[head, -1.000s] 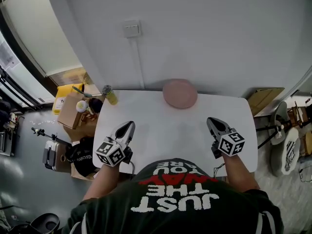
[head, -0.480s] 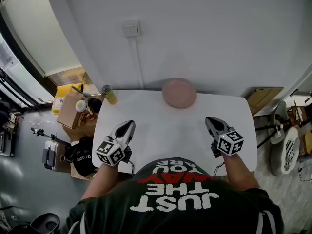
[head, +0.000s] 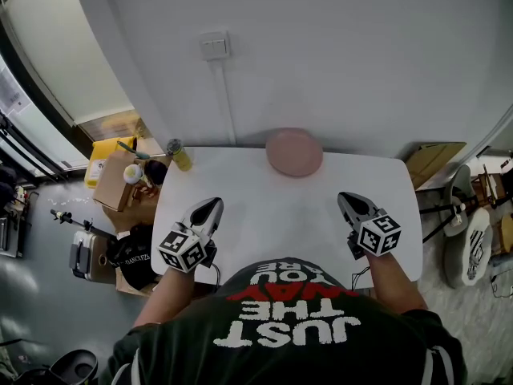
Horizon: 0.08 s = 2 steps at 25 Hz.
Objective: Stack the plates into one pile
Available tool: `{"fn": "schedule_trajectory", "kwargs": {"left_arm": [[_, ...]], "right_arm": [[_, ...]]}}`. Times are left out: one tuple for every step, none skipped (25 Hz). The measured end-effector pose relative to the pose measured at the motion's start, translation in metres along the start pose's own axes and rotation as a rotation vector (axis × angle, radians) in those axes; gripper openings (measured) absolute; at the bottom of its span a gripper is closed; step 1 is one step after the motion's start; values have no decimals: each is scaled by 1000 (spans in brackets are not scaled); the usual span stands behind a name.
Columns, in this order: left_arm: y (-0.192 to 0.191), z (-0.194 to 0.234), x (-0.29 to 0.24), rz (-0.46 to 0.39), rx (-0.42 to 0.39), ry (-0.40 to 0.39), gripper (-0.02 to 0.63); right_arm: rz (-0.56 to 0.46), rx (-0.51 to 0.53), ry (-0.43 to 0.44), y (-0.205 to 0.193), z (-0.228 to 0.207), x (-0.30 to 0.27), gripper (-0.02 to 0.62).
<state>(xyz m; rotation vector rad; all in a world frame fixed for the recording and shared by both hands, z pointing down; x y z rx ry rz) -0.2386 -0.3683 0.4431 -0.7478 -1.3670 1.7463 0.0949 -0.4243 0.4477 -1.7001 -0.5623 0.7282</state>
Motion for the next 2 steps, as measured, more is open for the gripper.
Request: {"fn": "schedule_trajectory", "kwargs": {"left_arm": [[0, 0, 0, 0, -2, 0, 8], [0, 0, -1, 0, -5, -1, 8]], "right_arm": [[-1, 0, 0, 0, 0, 0, 5], [-1, -1, 0, 0, 0, 0, 5]]}}
Point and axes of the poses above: the fingertips, and each gripper's own axes: x backward along the fingers, z to its left, y out of its top, the point moved 2 cm from there along x, backward along the fingers, and after that the axes turned 6 degrees about -z, right-handed, at the moved point
